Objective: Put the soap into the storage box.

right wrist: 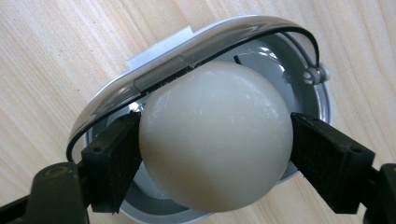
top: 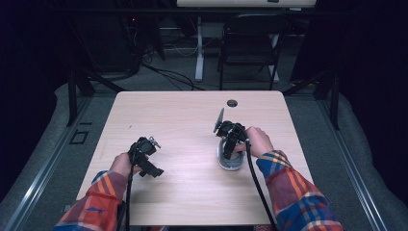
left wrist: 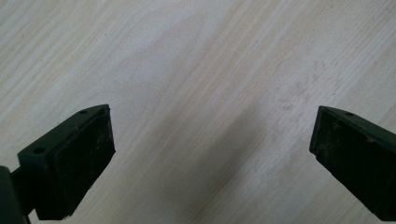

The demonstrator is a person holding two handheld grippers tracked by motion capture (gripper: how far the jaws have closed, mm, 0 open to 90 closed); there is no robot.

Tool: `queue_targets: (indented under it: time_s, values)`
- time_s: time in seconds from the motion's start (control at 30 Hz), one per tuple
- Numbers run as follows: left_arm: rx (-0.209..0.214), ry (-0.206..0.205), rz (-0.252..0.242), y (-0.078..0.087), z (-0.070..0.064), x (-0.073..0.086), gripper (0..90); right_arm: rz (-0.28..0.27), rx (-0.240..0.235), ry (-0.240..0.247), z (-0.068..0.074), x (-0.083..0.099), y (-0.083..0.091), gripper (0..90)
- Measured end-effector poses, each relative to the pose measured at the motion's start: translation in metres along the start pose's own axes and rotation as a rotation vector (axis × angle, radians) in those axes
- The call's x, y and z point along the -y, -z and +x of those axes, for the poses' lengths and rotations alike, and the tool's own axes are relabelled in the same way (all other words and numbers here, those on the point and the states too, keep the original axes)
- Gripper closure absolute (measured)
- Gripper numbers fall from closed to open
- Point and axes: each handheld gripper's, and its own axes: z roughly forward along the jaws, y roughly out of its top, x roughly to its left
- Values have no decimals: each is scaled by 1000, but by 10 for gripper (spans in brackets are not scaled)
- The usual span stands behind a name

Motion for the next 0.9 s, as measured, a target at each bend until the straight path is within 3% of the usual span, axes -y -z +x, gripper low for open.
queue_targets:
  time_s: [0.53, 0.9]
  values:
    - [-1, 0, 1, -1, -1, 0, 0, -36, 8, -3, -1, 14, 18, 177]
    - [-5, 1, -1, 0, -1, 0, 0, -62, 20, -34, -5, 33, 29, 177]
